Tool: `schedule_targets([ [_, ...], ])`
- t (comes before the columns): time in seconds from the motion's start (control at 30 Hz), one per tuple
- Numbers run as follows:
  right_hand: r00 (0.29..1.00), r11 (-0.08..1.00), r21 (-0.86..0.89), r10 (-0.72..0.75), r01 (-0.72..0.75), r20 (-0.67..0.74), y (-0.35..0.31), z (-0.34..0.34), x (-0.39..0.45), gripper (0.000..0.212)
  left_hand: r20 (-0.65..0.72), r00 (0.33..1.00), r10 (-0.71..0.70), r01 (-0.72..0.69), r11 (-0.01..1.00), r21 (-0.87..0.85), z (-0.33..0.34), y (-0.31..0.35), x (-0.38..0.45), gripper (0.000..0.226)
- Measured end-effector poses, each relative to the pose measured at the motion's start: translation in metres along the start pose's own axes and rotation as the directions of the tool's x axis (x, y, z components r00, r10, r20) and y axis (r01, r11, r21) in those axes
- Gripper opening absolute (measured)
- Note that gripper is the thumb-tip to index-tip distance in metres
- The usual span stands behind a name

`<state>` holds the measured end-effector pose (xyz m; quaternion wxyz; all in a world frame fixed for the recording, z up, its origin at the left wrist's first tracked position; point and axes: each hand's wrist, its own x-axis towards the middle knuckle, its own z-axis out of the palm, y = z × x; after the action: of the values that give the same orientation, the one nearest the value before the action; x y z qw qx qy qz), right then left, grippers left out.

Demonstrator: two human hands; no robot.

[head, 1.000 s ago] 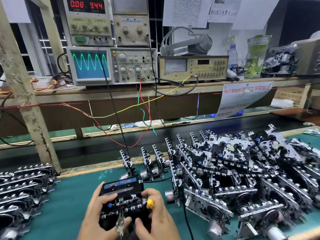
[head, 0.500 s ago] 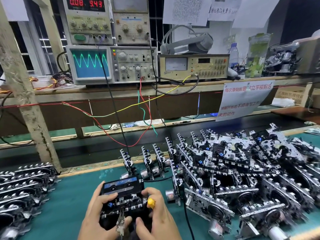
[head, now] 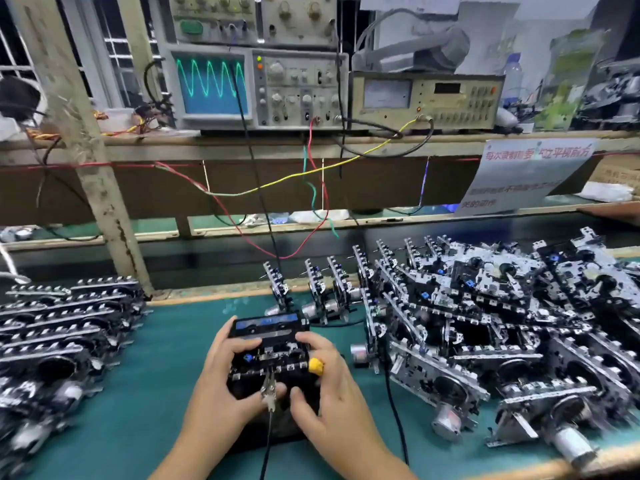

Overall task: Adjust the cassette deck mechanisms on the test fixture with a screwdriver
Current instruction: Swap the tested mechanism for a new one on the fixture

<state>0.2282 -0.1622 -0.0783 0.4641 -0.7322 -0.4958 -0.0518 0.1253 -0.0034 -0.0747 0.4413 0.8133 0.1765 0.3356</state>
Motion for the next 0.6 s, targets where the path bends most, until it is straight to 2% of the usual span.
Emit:
schedule_targets([
  [0.07, 1.000, 1.000, 0.014, 0.027, -0.027, 0.000, -0.002, -0.004, -0.001, 0.053, 0.110, 0.994, -0.015, 0.017, 1.000, -0.018, -0.011, 0.003, -0.001, 0.066],
  [0.13, 0.998, 0.998, 0.024, 0.061, -0.061, -0.001, -0.005, -0.007, 0.003, 0.052, 0.217, 0.976, -0.012, 0.015, 1.000, -0.012, -0.023, 0.005, 0.001, 0.058],
  [0.2, 0.996, 0.995, 0.036, 0.088, -0.088, -0.010, -0.006, -0.009, 0.009, 0.049, 0.268, 0.963, -0.032, 0.029, 0.999, 0.014, -0.032, 0.005, 0.006, 0.052],
  [0.4, 0.988, 0.992, 0.005, 0.127, -0.127, -0.091, -0.007, -0.008, 0.027, 0.038, 0.233, 0.971, -0.045, 0.019, 0.993, 0.113, -0.032, 0.011, 0.014, 0.032],
  [0.53, 0.990, 0.990, -0.027, 0.138, -0.138, -0.009, -0.008, -0.017, 0.029, 0.042, 0.230, 0.973, 0.014, -0.075, 0.963, 0.257, -0.031, 0.026, 0.031, 0.026],
  [0.6, 0.986, 0.987, -0.034, 0.156, -0.154, 0.062, -0.010, -0.022, 0.026, 0.051, 0.273, 0.962, -0.010, -0.100, 0.917, 0.387, -0.032, 0.039, 0.048, 0.025],
])
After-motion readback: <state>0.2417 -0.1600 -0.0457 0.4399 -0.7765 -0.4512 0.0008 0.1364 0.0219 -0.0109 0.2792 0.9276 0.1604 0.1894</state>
